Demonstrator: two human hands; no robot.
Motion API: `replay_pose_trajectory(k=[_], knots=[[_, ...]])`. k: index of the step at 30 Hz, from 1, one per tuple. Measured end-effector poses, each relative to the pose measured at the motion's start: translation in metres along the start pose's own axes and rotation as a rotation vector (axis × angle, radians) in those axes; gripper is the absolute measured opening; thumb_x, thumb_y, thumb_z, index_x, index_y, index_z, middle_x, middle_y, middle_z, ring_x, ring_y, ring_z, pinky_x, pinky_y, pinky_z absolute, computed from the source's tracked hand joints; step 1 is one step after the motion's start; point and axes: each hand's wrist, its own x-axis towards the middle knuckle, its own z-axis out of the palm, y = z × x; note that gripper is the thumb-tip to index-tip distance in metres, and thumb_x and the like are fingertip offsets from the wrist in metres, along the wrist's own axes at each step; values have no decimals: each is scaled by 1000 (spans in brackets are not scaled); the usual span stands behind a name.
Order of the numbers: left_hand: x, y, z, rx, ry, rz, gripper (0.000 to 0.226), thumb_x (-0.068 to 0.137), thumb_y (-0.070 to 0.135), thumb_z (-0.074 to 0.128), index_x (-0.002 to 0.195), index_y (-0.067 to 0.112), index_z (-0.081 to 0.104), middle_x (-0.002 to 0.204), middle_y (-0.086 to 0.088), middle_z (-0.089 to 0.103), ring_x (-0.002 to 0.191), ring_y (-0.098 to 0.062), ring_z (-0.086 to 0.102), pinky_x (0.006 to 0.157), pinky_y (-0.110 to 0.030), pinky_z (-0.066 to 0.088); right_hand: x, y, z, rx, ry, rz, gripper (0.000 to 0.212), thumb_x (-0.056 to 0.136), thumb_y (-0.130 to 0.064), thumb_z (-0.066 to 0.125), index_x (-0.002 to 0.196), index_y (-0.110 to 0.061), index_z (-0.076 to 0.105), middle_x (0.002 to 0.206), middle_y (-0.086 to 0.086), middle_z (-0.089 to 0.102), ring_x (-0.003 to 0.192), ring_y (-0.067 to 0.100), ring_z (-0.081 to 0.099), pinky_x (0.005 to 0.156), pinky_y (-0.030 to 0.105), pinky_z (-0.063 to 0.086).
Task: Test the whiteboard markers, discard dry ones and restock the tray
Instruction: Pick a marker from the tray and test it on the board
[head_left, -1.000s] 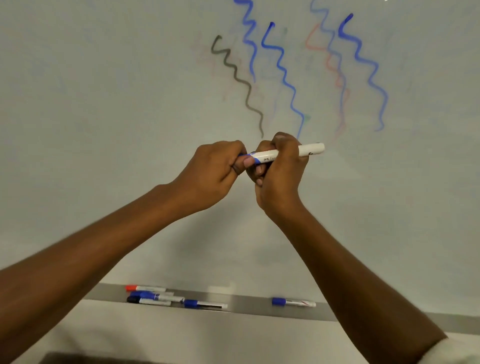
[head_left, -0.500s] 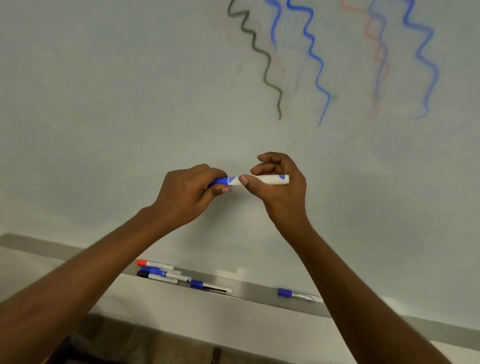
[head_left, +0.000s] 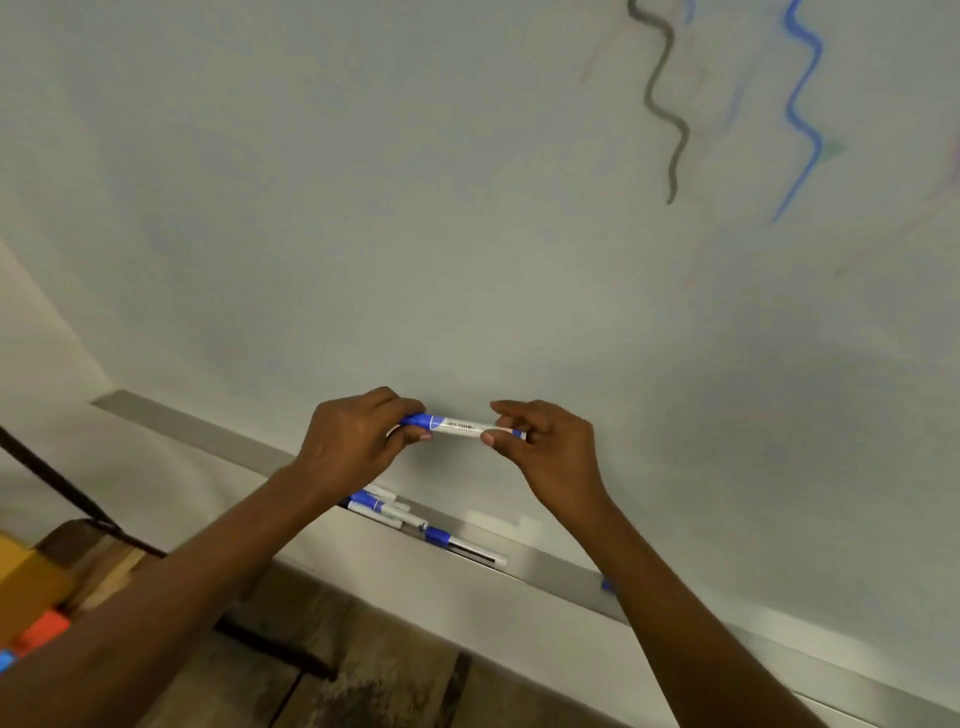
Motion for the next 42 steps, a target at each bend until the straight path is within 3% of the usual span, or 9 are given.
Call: replay_pose_trajectory(k=[5,10,15,18,22,26,30,36,42], knots=[[-26,-14,35,12,-93,-64,45,89,51,46,96,16,74,76,1,68,53,-15,59,45,-22,45,-3,51,34,-496,-150,-243,30,80,-15,69,109,-8,71,89,10,70,77,27,66,74,28,52],[-46,-23,71,-12,-267,-145,47,89,52,46,99,15,73,81,-1,71,59,-18,64,49,-28,53,-14,97,64,-616,-79,-174,29,68,-4,81,96,-7,74,84,8,71,71,25,68,71,28,54],[-75,-16,119,26,-435,-303,52,80,14,74,127,2,56,116,-17,65,93,-30,68,79,-39,56,-29,145,85,-691,-105,-74,41,58,5,85,96,-7,74,84,7,71,71,20,67,69,21,52],[-99,-9,139,27,-626,-309,62,88,12,63,143,2,36,142,-20,44,121,-33,53,100,-41,45,-41,169,95,-713,-162,1,45,56,8,83,97,-7,73,85,8,70,72,24,68,68,27,55],[-120,-11,155,22,-778,-265,61,96,15,51,148,1,22,153,-21,25,135,-35,38,106,-42,40,-55,191,106,-739,-221,43,46,50,6,86,93,-6,74,81,8,70,67,23,67,63,25,54],[-131,-20,174,-46,-835,-236,58,85,9,61,139,-3,41,140,-24,45,124,-36,50,99,-41,44,-66,209,111,-774,-257,52,42,51,1,89,89,-5,74,78,9,70,64,25,66,57,26,53],[-132,-16,185,-27,-854,-319,51,96,19,46,143,3,36,146,-15,41,136,-28,35,112,-38,26,-72,225,113,-807,-277,42,39,54,-5,90,89,-4,73,80,10,71,67,26,67,61,30,56],[-141,-18,201,29,-798,-231,54,64,11,81,114,-1,64,111,-19,67,105,-35,63,91,-46,49,-70,231,111,-856,-328,24,39,50,-11,90,85,-10,74,76,6,70,64,24,66,59,25,53],[-143,-10,203,98,-876,-213,60,72,23,75,126,2,58,128,-19,58,121,-35,52,103,-48,41,-74,234,106,-1102,-384,-46,20,75,-29,64,87,-17,74,68,2,65,57,22,61,60,26,50]])
